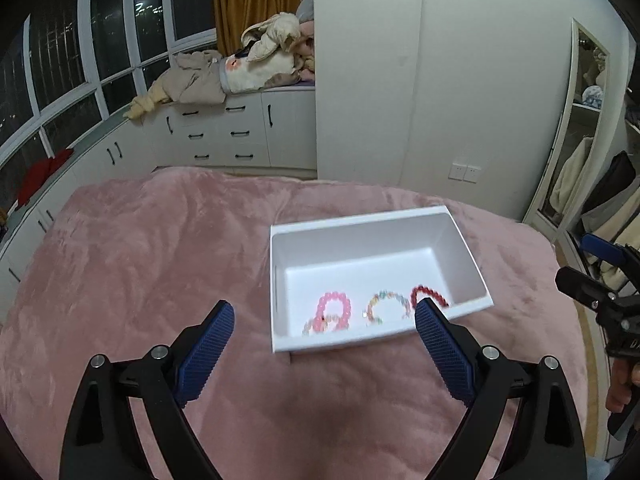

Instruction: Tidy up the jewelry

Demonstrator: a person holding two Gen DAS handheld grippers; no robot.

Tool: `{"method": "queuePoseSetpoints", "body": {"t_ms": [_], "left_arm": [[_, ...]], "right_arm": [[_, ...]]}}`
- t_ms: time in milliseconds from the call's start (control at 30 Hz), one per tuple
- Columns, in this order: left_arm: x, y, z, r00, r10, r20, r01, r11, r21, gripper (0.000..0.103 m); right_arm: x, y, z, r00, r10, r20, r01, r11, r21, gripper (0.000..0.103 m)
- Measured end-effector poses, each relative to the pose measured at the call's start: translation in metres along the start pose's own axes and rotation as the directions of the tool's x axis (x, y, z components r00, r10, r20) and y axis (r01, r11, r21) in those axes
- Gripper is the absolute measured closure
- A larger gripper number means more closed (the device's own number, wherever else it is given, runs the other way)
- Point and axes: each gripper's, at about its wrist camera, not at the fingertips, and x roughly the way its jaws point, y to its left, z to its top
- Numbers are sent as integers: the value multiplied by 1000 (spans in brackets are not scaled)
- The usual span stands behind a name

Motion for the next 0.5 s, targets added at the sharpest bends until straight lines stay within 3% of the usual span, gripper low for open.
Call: {"method": "queuePoseSetpoints", "body": {"t_ms": [200,500], "left_arm": [[-39,-4,-33,1000,15,12,-15,1000,-9,10],[-57,-5,-88,1000,-1,-19,0,999,-49,10]], "right_arm": [[-34,11,-28,1000,15,-14,-15,999,49,5],[-51,32,-69,998,2,-62,-1,1000,29,5]]}}
